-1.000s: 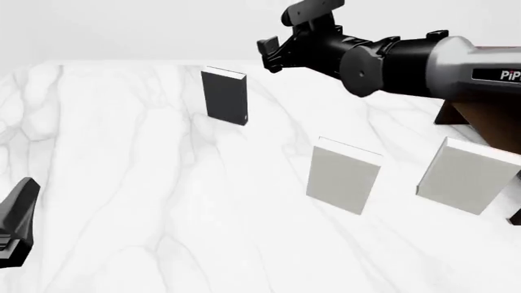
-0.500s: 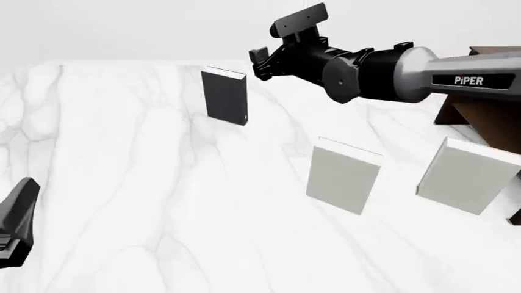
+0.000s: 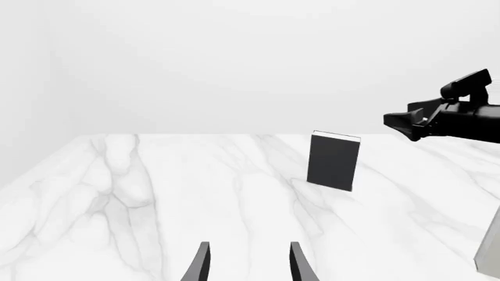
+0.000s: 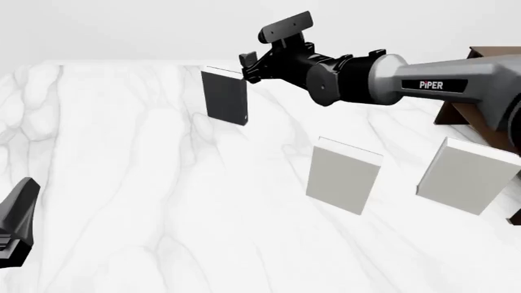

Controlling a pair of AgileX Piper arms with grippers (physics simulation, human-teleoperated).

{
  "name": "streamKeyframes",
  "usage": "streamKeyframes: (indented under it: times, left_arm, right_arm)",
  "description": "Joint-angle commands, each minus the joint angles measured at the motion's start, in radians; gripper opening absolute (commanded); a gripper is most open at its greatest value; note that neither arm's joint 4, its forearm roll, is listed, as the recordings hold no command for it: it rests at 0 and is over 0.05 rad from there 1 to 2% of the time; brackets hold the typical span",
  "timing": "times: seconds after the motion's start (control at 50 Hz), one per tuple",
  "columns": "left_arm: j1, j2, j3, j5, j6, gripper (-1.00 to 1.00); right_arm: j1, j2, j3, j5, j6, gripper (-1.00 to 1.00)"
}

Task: Pick up the book on the left and place it on top of the shelf.

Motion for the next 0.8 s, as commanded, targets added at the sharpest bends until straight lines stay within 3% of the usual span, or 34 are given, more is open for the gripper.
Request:
streamKeyframes:
  times: [0.02,0.8]
  left_arm:
    - [0.000,0.000,0.000,0.000,0.000,1.00]
    - [0.000,0.000,0.000,0.000,0.000,1.00]
  right_arm:
    - [0.010,0.053,-0.042,-0.003,0.009,1.00]
    - [0.013,0.226,-0.185,0.006,0.032,1.00]
